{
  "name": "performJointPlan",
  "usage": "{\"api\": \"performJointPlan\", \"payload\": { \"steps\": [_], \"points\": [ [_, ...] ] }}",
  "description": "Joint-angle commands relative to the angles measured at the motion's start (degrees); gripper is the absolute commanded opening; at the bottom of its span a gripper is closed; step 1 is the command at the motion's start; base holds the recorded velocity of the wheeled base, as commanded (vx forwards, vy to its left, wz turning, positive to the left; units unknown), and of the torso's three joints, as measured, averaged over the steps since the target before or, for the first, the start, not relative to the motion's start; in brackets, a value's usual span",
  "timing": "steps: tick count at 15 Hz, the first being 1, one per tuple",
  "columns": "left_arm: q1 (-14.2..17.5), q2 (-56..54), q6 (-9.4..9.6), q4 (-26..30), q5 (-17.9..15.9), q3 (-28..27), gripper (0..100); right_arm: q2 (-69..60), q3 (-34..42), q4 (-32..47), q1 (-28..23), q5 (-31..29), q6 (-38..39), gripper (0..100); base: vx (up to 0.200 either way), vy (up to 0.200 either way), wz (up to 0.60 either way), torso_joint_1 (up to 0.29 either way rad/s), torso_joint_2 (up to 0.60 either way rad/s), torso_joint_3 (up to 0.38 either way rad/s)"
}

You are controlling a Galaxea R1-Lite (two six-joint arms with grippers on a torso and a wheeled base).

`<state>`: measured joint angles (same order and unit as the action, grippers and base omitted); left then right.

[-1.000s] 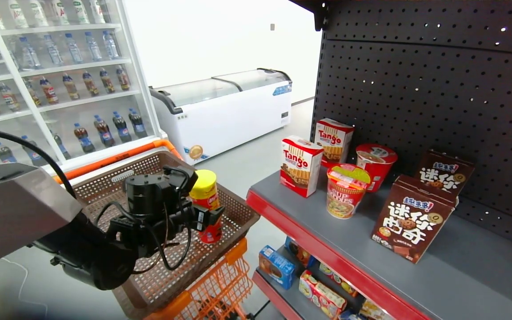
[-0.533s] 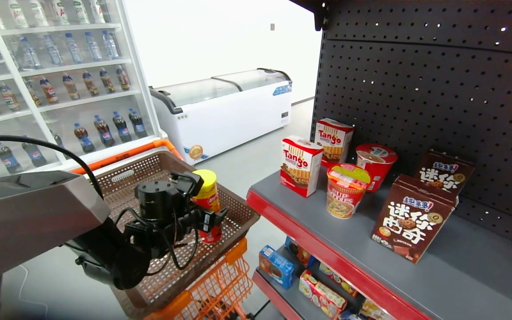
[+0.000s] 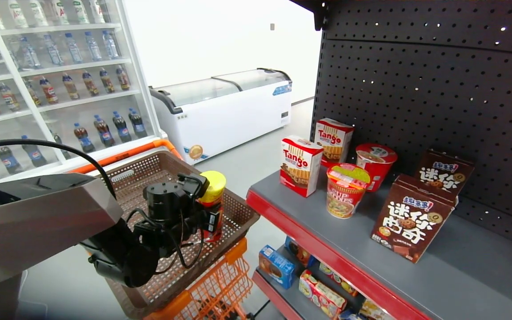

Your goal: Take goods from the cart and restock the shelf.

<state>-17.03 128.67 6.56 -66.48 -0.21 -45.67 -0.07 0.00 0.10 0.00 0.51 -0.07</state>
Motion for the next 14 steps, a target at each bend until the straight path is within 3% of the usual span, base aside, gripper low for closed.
{"api": "performJointPlan", "payload": {
  "steps": [1,3,4,5,6,8,11,13,14],
  "points": [
    [0.3,-1.3,-0.67,0.2,0.0,-0.2,0,0.1,0.0,0.0,0.0,0.0,0.0,100,0.0,0.0,0.0,0.0,0.0,0.0],
    [0.5,-5.6,-1.46,4.9,0.2,-1.1,0,0.1,0.0,0.0,0.0,0.0,0.0,100,0.0,0.0,0.0,0.0,0.0,0.0],
    [0.5,-10.7,-1.81,11.5,0.9,-2.3,0,0.1,0.0,0.0,0.0,0.0,0.0,100,0.0,0.0,0.0,0.0,0.0,0.0],
    [0.4,-17.1,-4.36,21.4,1.3,-4.9,0,0.1,0.0,0.0,0.0,0.0,0.0,100,0.0,0.0,0.0,0.0,0.0,0.0],
    [0.2,-21.5,-6.12,26.9,1.3,-6.0,0,0.1,0.0,0.0,0.0,0.0,0.0,100,0.0,0.0,0.0,0.0,0.0,0.0],
    [0.3,-29.8,-5.77,36.2,1.2,-6.8,0,0.1,0.0,0.0,0.0,0.0,0.0,100,0.0,0.0,0.0,0.0,0.0,0.0],
    [2.4,-39.4,-5.94,40.6,-0.1,-2.3,0,0.1,0.0,0.0,0.0,0.0,0.0,100,0.0,0.0,0.0,0.0,0.0,0.0],
    [5.3,-47.3,-6.12,46.7,-4.6,1.9,0,0.1,0.0,0.0,0.0,0.0,0.0,100,0.0,0.0,0.0,0.0,0.0,0.0],
    [6.1,-51.6,-6.82,50.0,-4.9,3.6,0,0.1,0.0,0.0,0.0,0.0,0.0,100,0.0,0.0,0.0,0.0,0.0,0.0]
  ]
}}
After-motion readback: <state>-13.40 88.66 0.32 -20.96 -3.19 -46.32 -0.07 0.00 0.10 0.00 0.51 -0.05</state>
